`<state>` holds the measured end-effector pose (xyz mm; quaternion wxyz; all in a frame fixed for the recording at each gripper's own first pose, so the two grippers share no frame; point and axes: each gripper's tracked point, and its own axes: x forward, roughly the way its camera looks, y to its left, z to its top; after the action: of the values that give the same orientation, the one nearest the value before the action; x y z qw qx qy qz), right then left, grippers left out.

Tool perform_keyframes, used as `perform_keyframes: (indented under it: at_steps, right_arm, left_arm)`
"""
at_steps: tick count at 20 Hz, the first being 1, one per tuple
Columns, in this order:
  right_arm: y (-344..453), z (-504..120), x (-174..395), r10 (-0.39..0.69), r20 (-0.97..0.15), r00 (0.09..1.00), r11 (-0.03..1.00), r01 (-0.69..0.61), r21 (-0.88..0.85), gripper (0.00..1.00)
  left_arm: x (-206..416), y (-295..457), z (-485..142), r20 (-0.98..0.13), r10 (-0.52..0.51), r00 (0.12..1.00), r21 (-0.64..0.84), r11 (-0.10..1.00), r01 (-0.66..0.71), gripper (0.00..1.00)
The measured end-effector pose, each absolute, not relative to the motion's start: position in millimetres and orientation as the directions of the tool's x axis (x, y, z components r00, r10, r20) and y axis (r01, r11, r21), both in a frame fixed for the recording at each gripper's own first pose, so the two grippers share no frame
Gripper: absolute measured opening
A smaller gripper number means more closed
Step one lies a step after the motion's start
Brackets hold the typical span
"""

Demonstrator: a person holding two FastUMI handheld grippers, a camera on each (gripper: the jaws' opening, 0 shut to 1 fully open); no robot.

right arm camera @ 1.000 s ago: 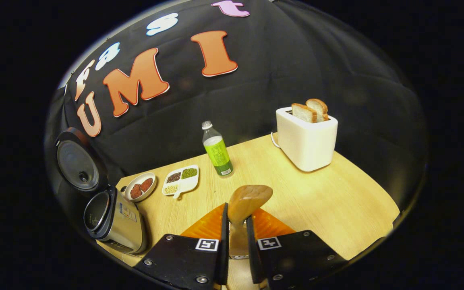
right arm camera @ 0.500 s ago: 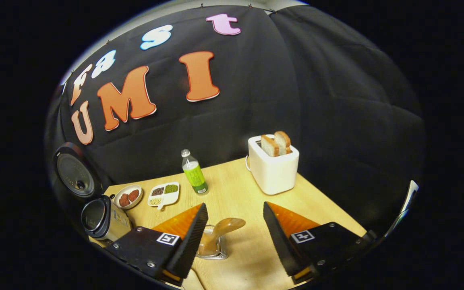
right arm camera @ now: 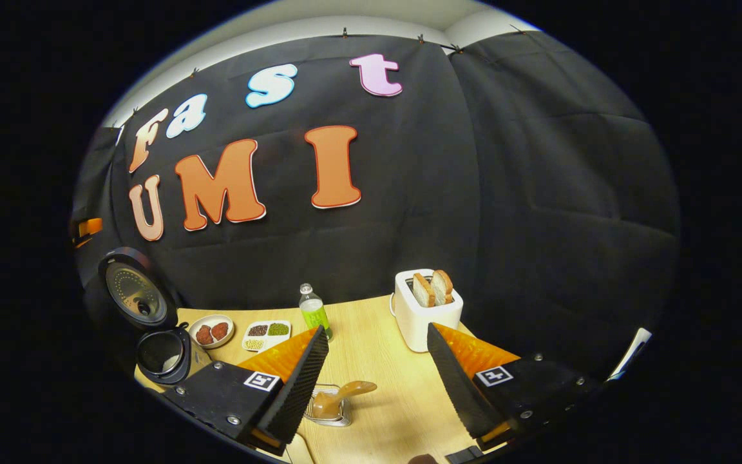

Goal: Close the left gripper, press the button to open the rice cooker; take a wooden spoon from the chopstick holder with the right hand, scoop a spoonful of rice and pour it into the rice cooker, then put the wooden spoon back into the chopstick holder.

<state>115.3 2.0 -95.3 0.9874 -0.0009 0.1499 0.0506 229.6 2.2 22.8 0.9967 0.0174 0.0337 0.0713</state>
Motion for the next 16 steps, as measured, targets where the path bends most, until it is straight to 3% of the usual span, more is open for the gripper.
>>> perform_keyframes:
  at_steps: [7, 9, 11, 16]
  right_arm:
    - [1.7, -68.1, 117.5, 0.097, -0.249, 0.964, 0.995, -0.103, -0.011, 0.95]
    - [2.9, -63.5, 118.5, 0.1, -0.236, 0.967, 0.994, -0.107, -0.013, 0.95]
    - [5.8, -59.8, 119.7, 0.11, -0.227, 0.968, 0.993, -0.117, -0.015, 0.95]
    - [20.6, -58.7, 119.1, 0.158, -0.217, 0.963, 0.987, -0.161, 0.007, 0.95]
  left_arm:
    - [296.8, -5.5, -28.9, -0.183, 0.142, 0.973, 0.041, 0.99, -0.137, 0.97]
    - [297.6, -9.2, -48.1, -0.228, 0.132, 0.965, 0.015, 0.991, -0.132, 1.0]
    - [289.9, -1.0, -50.0, -0.225, 0.169, 0.96, 0.061, 0.985, -0.159, 0.97]
    - [257.7, -15.5, -59.3, -0.227, 0.139, 0.964, 0.064, 0.99, -0.128, 0.99]
